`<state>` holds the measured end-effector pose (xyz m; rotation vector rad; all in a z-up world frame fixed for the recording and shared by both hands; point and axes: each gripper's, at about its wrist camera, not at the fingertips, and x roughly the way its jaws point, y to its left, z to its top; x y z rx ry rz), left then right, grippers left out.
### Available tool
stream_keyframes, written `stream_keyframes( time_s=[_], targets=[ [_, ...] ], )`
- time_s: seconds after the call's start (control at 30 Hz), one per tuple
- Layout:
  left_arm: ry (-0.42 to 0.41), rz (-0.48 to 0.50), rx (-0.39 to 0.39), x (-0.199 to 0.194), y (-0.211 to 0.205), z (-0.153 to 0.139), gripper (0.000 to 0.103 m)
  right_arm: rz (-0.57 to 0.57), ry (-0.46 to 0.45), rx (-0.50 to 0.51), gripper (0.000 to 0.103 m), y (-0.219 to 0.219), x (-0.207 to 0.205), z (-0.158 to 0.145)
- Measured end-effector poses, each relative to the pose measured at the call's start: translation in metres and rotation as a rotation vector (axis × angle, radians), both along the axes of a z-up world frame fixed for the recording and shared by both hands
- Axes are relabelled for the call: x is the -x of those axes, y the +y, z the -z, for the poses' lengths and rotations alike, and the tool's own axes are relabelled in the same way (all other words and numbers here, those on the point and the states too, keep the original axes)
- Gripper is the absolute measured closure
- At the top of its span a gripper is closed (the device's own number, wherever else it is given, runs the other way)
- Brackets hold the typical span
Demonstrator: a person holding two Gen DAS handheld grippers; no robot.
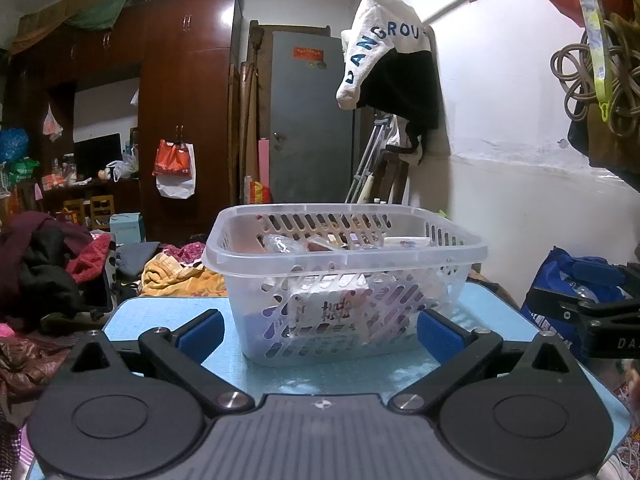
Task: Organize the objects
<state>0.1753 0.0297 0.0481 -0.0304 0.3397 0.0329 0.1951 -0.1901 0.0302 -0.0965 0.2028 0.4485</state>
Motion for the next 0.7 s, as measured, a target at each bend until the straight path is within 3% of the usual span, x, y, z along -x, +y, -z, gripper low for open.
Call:
stream_keyframes(
  time_s=[0.7],
  targets=[
    [0.009,-0.005,0.019,-0.0029,0.0022,0.0030,0.000,-0.006,0.007,-0.006,0.000,-0.0017,0.0022,0.0047]
  ],
)
